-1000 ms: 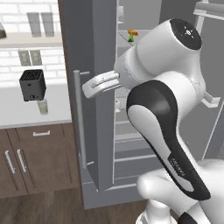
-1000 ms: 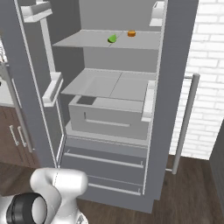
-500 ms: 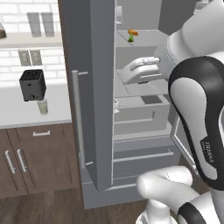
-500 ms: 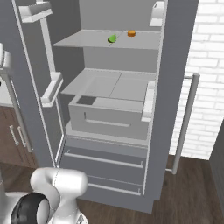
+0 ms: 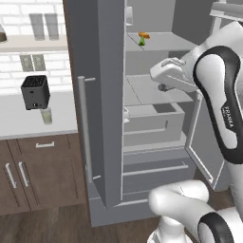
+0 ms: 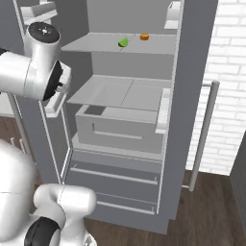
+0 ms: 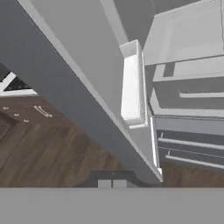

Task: Grab a lemon wedge from the fridge and one ice cube from the ice bowl, and put them in the glass of lemonade.

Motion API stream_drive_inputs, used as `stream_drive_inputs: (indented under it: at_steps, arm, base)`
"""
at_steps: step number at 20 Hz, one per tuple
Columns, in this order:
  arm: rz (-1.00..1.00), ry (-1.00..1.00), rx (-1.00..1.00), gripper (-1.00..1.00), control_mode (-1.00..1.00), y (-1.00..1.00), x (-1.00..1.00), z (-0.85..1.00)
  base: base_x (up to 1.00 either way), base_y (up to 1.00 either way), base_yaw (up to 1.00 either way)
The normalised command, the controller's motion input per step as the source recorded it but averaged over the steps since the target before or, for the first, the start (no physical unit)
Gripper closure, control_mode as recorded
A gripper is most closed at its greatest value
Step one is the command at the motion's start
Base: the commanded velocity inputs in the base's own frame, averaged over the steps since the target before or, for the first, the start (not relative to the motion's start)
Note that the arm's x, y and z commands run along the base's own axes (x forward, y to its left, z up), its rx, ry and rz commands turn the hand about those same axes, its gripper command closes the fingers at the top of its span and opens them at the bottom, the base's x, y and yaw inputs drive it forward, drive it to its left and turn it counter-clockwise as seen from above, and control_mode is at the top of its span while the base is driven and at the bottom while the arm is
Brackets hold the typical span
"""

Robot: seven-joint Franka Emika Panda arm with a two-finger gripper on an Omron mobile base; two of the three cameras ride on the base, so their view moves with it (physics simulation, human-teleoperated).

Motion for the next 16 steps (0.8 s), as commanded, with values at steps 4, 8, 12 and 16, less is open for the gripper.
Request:
stream_drive_inputs:
  at_steps: [4, 8, 12, 16]
  arm:
    - [0.28, 0.23, 0.24, 1.00, -1.00, -0.01, 0.93, -0.03]
    - [0.28, 0.27, 0.24, 1.00, -1.00, 0.03, 0.65, 0.00]
    - [0.11, 0.16, 0.18, -1.00, -1.00, 0.13, 0.62, -0.04]
    - [0.02, 0.02, 0.06, -1.00, -1.00, 0.24, 0.60, -0.02]
  base:
    - [0.00, 0.00, 0.00]
    - [0.00, 0.00, 0.00]
    - [0.00, 0.00, 0.00]
    - [0.00, 0.00, 0.00]
